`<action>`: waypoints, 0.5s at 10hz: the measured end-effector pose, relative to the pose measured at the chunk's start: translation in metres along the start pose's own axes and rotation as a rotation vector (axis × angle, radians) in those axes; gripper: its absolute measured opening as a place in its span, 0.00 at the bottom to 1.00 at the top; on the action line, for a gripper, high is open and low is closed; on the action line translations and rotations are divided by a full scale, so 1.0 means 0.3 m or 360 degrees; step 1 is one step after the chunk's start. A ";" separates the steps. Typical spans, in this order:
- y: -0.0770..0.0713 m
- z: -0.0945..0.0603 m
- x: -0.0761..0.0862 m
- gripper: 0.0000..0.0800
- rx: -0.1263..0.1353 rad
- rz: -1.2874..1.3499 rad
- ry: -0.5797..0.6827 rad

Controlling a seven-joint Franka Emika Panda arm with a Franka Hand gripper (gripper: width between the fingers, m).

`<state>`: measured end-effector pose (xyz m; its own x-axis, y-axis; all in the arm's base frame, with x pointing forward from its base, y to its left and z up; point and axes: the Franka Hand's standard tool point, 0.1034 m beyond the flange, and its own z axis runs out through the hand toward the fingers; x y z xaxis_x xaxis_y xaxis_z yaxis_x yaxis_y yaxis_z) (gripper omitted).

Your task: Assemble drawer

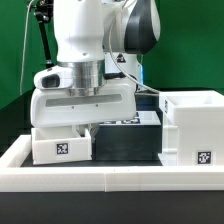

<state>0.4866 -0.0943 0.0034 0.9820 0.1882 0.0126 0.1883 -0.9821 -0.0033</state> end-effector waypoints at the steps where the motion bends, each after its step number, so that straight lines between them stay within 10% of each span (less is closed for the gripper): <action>1: 0.000 0.000 0.000 0.05 0.0000 0.0000 0.0000; 5: -0.003 -0.004 0.002 0.05 0.0001 -0.0021 -0.0004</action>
Offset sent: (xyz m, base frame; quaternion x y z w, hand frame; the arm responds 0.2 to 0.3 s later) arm 0.0000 0.0000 0.0000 0.0000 0.0000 0.0000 1.0000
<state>0.4870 -0.0933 0.0047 0.9794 0.2014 0.0102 0.2015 -0.9795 -0.0038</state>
